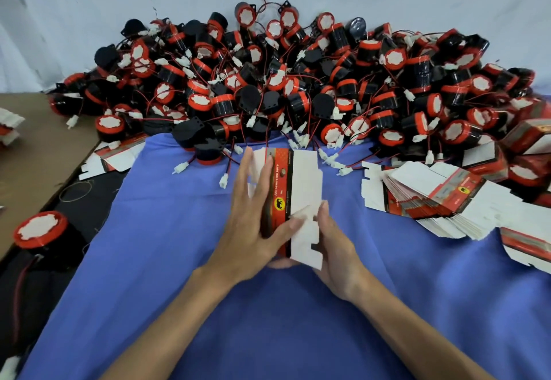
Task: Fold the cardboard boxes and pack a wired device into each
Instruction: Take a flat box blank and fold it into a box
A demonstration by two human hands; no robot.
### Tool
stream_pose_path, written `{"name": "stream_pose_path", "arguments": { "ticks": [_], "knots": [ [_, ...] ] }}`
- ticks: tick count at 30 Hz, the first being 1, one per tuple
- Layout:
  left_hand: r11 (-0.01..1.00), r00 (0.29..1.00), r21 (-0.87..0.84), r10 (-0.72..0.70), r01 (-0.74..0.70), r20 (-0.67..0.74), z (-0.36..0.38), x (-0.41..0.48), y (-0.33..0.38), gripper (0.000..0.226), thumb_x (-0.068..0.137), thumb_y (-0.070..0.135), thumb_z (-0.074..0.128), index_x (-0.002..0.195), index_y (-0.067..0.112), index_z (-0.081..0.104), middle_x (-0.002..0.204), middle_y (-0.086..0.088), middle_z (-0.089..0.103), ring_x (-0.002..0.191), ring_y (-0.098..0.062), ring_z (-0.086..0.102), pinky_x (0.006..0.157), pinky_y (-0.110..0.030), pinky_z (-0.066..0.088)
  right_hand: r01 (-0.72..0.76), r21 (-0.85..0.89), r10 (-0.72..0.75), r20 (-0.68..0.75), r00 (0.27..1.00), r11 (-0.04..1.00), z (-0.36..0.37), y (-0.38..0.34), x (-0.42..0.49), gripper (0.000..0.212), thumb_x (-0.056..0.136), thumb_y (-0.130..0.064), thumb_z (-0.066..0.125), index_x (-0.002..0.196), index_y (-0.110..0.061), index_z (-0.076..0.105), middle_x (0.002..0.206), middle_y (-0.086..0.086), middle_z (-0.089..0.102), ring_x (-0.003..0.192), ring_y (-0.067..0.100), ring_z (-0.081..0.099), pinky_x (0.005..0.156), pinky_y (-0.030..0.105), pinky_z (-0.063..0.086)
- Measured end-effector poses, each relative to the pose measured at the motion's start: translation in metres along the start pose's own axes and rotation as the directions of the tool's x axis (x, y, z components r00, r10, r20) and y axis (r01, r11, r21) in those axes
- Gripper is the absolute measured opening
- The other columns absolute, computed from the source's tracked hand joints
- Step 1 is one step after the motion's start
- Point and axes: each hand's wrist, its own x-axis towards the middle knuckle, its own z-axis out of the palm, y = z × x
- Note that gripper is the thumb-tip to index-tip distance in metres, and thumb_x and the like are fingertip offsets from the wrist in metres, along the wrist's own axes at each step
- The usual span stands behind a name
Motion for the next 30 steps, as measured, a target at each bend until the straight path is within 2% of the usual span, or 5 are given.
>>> {"name": "stream_pose_path", "arguments": {
  "ticks": [3,8,15,25,30],
  "knots": [
    [0.997,1.000,-0.073,0.000,0.000,0.000,-0.010,0.004,-0.003,0.070,0.091,0.066,0.044,0.149,0.039,0.017,0.163,0.002,0.007,0.148,-0.003,0.006,0.110,-0.006,0.012,-0.031,-0.155,0.025,-0.045,0.999,0.987,-0.001,0.001,-0.002,0.063,0.058,-0.093,0.048,0.106,-0.055,0.063,0.117,-0.020,0.065,0.110,0.003,0.061,0.088,0.034,0.048],
    [0.994,0.982,-0.100,-0.017,0.036,0.186,-0.008,-0.002,-0.003,0.094,0.079,0.079,0.048,0.151,0.034,0.006,0.163,0.008,0.000,0.149,-0.004,0.002,0.115,-0.013,0.014,0.080,-0.177,-0.093,-0.065,0.994,0.981,0.000,0.007,-0.002,0.069,0.075,-0.075,0.056,0.118,-0.021,0.053,0.107,-0.008,0.067,0.099,0.010,0.065,0.075,0.021,0.052],
    [0.990,0.983,-0.054,-0.125,0.133,0.135,-0.001,-0.008,-0.001,0.112,0.063,0.073,0.070,0.147,0.050,-0.001,0.157,0.028,0.006,0.144,0.007,0.013,0.109,-0.007,0.022,0.109,-0.116,-0.138,-0.289,0.947,0.987,-0.005,0.004,-0.001,0.003,0.080,-0.026,0.059,0.079,-0.026,0.061,0.067,-0.022,0.063,0.069,-0.006,0.062,0.061,0.021,0.052],
    [0.945,0.933,0.024,-0.318,0.326,-0.172,0.020,-0.009,0.018,0.112,0.057,0.073,0.062,0.145,0.040,0.002,0.161,-0.001,0.002,0.147,-0.006,-0.005,0.118,-0.032,0.007,0.239,-0.260,-0.321,-0.345,0.882,0.936,0.001,0.000,0.007,0.035,0.091,0.002,0.044,0.104,-0.027,0.061,0.088,-0.010,0.071,0.080,0.007,0.066,0.066,0.024,0.055],
    [0.905,0.901,0.033,-0.417,0.423,-0.119,0.021,-0.007,0.014,0.128,0.048,0.077,0.058,0.152,0.021,0.009,0.130,0.007,0.033,0.127,-0.012,0.029,0.109,-0.042,0.032,0.234,-0.157,-0.278,-0.383,0.881,0.959,0.002,-0.003,0.008,0.048,0.093,0.006,0.042,0.099,-0.036,0.066,0.096,-0.002,0.073,0.087,0.018,0.069,0.068,0.034,0.058]
  ]
}}
